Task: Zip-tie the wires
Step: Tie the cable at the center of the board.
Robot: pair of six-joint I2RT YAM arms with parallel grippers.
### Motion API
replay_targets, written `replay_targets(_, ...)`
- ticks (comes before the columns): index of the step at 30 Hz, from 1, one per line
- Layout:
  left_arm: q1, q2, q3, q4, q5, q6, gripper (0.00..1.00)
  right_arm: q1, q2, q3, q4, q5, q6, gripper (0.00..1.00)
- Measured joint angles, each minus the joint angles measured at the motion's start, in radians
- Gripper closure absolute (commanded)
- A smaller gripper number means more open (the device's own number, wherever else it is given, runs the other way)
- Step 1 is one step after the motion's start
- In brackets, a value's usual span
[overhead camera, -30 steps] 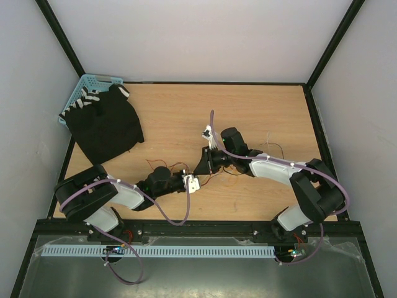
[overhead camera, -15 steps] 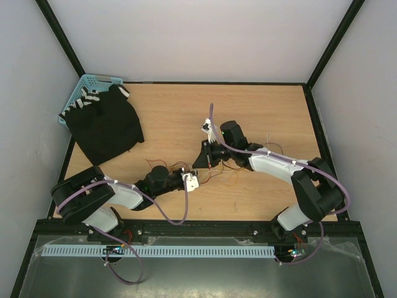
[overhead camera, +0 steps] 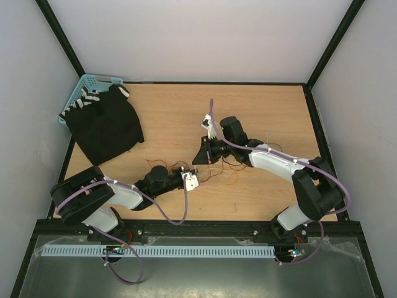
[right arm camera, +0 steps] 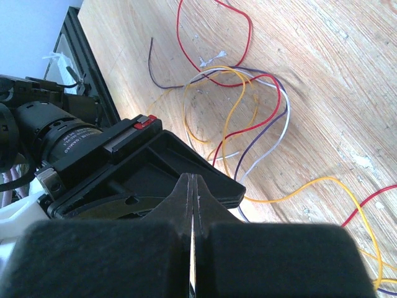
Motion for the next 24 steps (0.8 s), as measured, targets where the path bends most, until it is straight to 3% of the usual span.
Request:
replay_targets(2, 0.001, 0.0, 0.0, 0.002, -0.008, -0.006, 0.85, 0.0, 0.0, 0.005, -0.004, 0.0, 0.0, 1.0)
replay_targets(4, 0.003, 0.0, 0.0, 0.0, -0.013, -0.021, 0.61, 0.0, 0.0, 0.006, -0.005, 0.0, -0.002, 1.0)
replay_targets(7, 0.014, -0.002, -0.002, -0.01, -0.019, -0.048, 0.55, -0.005, 0.0, 0.003, 0.005, 0.0, -0.003, 1.0)
replay_targets(10, 0.021, -0.019, -0.009, -0.026, -0.031, -0.061, 0.42, -0.008, -0.002, -0.015, 0.032, 0.0, 0.0, 1.0)
replay_targets(17, 0.021, -0.096, -0.041, -0.063, -0.121, -0.113, 0.28, -0.01, -0.007, -0.059, 0.063, 0.053, 0.013, 1.0)
replay_targets(24, 0.024, -0.346, 0.002, -0.34, -0.261, -0.292, 0.3, -0.003, -0.089, -0.154, 0.141, 0.222, 0.096, 1.0)
